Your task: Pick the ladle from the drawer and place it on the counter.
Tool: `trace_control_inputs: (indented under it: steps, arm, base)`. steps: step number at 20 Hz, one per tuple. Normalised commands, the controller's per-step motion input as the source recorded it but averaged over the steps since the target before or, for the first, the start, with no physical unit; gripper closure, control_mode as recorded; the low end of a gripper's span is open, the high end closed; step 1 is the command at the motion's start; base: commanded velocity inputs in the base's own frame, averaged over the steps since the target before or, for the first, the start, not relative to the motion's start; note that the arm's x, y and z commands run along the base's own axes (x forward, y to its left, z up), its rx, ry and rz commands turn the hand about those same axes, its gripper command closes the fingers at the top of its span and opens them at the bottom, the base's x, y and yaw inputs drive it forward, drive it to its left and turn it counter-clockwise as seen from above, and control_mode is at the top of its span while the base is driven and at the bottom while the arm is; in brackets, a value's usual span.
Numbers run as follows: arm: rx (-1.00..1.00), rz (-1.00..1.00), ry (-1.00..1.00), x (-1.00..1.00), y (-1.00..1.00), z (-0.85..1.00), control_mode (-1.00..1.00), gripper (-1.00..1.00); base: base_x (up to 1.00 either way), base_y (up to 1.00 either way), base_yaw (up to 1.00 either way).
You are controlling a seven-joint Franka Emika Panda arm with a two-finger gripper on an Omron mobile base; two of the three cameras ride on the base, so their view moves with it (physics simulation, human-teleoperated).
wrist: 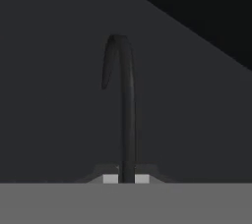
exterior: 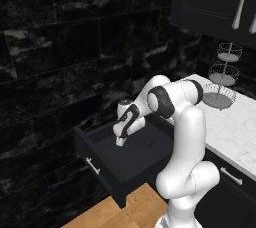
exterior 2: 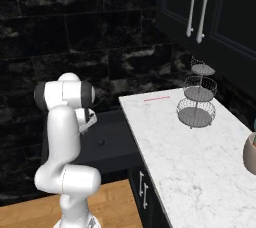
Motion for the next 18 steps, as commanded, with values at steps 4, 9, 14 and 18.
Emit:
trace_control_inputs:
  steps: [4,9,14,18]
  arm:
    - [0.01,0.00,-0.11,0.11,-0.14,1.00,-1.00,1.00]
    - [0.00,-0.01,-0.11,0.49,-0.13,1.00,-1.00,1.00]
    - [0.00,-0.19,-0.02,0.36,-0.15,1.00,-1.00,1.00]
    - [0.05,-0.25,-0.05,0.01,-0.96,0.98,-1.00,1.00]
  base:
    - [0.00,0.00,0.00]
    - [0.00,0.00,0.00]
    - [0.00,0.00,0.00]
    - [0.00,0.00,0.00]
